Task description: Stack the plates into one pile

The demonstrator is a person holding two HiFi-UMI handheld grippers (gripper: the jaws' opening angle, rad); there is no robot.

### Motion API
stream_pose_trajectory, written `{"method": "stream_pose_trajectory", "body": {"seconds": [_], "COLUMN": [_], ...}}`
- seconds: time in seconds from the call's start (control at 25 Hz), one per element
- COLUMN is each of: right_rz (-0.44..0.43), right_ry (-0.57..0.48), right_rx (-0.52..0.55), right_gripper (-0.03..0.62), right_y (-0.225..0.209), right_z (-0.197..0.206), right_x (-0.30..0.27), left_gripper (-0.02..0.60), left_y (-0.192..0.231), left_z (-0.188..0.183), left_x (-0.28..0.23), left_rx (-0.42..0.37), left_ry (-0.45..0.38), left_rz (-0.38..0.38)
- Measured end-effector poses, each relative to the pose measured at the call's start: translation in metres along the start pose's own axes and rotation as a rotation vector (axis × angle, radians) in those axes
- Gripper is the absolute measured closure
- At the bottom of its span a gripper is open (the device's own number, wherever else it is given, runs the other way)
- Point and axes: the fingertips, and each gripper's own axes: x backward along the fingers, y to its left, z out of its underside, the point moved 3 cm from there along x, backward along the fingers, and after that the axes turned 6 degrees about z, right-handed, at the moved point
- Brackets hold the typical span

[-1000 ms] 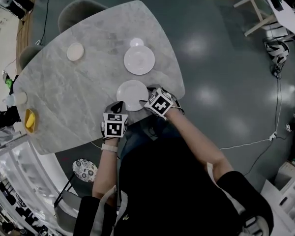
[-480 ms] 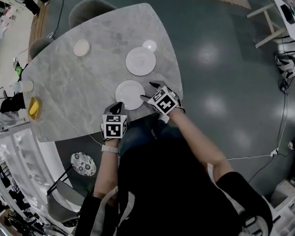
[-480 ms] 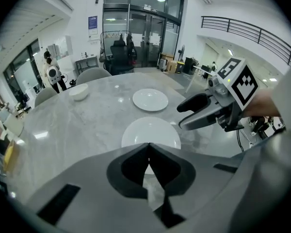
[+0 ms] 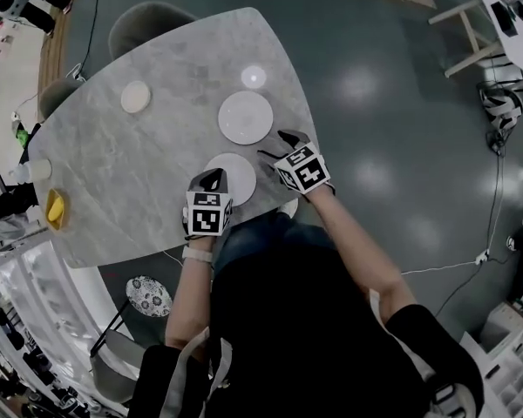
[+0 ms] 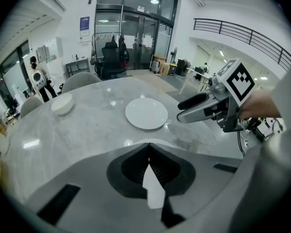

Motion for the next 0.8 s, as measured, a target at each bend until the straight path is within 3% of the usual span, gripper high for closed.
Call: {"method": "stream_pose_trajectory", "body": {"seconds": [0.32, 0.8], "right_rz": [0.056, 0.083], "right_ry": [-0.011, 0.011], "right_rx": [-0.169, -0.316], "right_gripper": [0.29, 0.292], "right_y": [-0.034, -0.06], "right_z": [-0.022, -0.037], "right_x": [-0.016, -0.045], "left_gripper": [0.574, 0.574], "left_y": [0.027, 0.05], "left_z": [-0.039, -0.065], "left_x": [-0.036, -0.082], "left_rx": [-0.029, -0.103], "left_ry": [0.009, 0.058], "left_rz": [0.077, 0.163]}}
